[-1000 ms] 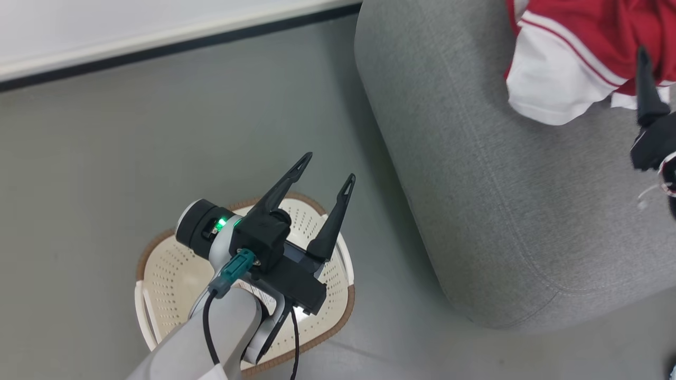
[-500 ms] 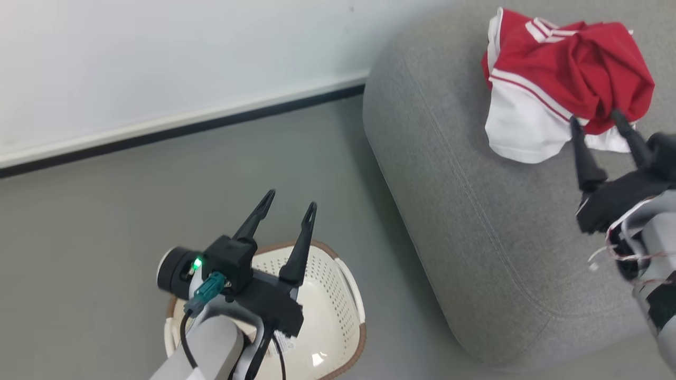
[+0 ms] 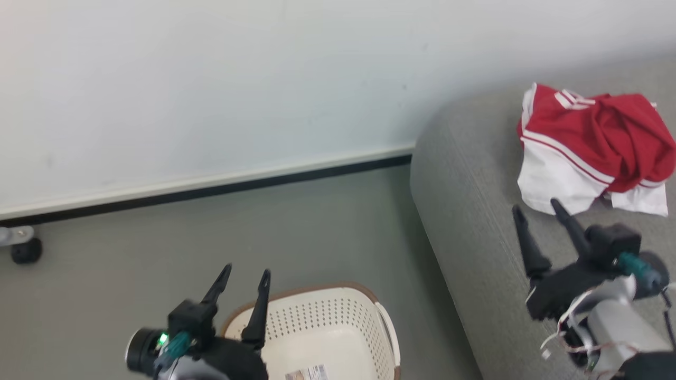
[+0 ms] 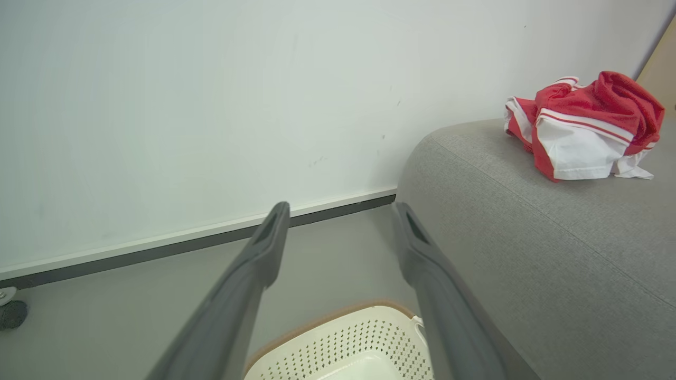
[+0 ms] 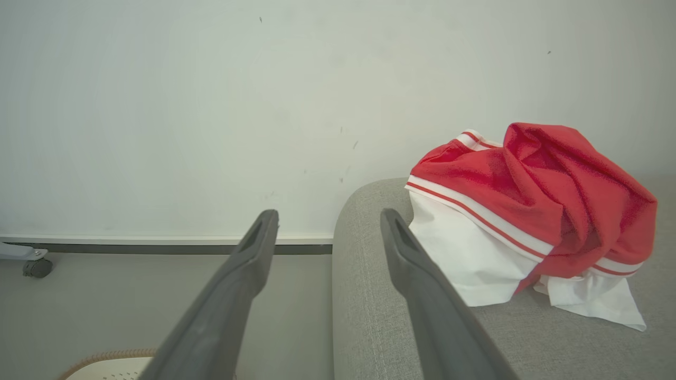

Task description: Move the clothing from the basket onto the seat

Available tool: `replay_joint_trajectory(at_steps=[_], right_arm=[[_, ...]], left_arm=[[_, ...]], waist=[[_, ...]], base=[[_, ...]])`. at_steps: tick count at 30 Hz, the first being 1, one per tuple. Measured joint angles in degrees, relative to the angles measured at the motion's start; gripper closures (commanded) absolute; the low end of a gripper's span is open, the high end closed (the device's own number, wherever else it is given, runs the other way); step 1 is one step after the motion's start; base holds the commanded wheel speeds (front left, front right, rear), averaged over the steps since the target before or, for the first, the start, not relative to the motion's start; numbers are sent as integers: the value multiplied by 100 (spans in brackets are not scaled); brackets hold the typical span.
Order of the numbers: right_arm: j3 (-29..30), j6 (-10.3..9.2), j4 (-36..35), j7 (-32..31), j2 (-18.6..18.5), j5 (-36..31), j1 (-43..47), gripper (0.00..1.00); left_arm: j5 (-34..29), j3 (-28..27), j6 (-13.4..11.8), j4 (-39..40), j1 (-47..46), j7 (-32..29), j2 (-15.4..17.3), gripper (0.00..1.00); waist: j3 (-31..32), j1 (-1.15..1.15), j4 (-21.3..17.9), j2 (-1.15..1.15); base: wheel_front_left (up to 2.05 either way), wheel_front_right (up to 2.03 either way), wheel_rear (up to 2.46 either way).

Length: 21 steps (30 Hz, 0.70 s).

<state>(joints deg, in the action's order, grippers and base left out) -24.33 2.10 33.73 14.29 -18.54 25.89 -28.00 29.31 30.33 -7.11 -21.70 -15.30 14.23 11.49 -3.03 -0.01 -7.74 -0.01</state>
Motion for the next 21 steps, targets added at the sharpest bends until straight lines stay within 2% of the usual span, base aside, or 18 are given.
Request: replay_joint_trajectory(at_steps=[7,11,21], right_arm=[[-103,-319,-713,0,152,-119,838,0],[-80,-571,-1133,0,200,-121,1394,0],[124,-822,-1980,0,222,-176,2413,0]], left_arm=[[-31,-550,-1,63,787,2,156,0],[-157,-854,-1,245,1128,5,179,0],[-488,-1461,-1,786,1788,5,149,0]], waist=[[481,-1,286,0],[703,0,442,0],[836,1,521,0]], base=[[0,0,0],[0,0,0],[0,0,0]])
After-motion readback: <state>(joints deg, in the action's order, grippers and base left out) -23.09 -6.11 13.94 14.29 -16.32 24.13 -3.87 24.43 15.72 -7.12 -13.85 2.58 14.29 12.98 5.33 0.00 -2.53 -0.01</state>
